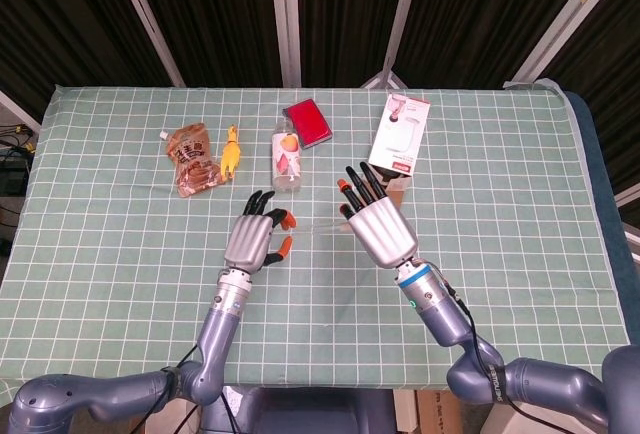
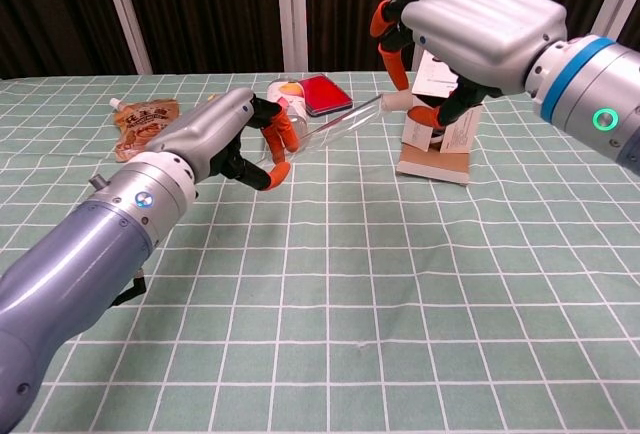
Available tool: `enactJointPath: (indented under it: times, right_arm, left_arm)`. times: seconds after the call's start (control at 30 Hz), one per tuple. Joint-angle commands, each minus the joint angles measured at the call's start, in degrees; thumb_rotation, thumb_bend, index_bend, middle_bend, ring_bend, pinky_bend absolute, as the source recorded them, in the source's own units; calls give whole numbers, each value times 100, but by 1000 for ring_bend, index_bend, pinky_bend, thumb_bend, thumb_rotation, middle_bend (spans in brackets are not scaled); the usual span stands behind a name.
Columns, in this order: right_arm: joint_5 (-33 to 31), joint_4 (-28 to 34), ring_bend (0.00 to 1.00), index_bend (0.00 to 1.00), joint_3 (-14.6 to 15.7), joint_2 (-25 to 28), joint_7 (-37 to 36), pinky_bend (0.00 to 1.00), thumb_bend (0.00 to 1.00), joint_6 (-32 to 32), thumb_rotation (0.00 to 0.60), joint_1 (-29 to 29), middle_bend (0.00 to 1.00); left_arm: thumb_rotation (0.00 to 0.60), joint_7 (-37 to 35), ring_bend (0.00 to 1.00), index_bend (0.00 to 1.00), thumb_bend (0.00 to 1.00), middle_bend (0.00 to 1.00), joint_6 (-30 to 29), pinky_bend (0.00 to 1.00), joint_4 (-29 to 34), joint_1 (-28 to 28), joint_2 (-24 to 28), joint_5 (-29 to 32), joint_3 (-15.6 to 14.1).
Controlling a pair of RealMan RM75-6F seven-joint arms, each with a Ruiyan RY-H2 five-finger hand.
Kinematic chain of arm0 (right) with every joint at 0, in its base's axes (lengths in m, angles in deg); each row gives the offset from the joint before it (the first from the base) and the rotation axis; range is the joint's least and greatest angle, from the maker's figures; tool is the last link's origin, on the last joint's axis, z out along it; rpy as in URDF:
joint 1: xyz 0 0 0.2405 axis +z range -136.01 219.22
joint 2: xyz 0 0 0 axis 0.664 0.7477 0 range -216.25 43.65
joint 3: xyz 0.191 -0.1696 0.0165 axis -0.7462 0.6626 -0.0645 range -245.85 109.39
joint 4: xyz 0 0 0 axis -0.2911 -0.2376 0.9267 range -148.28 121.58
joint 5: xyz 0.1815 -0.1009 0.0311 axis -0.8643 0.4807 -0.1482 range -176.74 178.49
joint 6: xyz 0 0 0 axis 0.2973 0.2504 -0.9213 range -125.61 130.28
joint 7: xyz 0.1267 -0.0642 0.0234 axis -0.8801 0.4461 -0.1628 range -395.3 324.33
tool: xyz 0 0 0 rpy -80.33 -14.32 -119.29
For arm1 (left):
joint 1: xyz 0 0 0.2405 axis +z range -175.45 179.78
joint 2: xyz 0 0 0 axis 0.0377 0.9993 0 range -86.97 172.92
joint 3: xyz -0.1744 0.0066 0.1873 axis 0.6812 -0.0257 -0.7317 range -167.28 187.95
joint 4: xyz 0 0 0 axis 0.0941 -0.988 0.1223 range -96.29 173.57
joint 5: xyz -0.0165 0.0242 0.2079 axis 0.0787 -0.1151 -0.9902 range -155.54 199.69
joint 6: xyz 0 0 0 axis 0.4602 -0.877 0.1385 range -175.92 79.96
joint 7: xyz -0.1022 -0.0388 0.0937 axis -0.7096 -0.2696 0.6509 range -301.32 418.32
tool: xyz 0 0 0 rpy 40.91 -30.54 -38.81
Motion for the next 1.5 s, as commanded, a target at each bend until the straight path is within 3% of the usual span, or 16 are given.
enactJointPath:
  times: [0.03, 1.5]
  right_arm:
    - [6, -9, 22, 583, 0, -4, 5, 0, 360, 7, 600, -1, 219]
    - [209, -273, 22, 583, 74, -294, 246, 0, 360, 164, 600, -23, 219]
  left_arm:
    - [600, 14, 96, 501, 707, 500, -3, 0, 19, 6, 4, 6, 0]
    - [600, 440, 115, 493, 707, 498, -87, 0, 430, 103, 102, 262, 21]
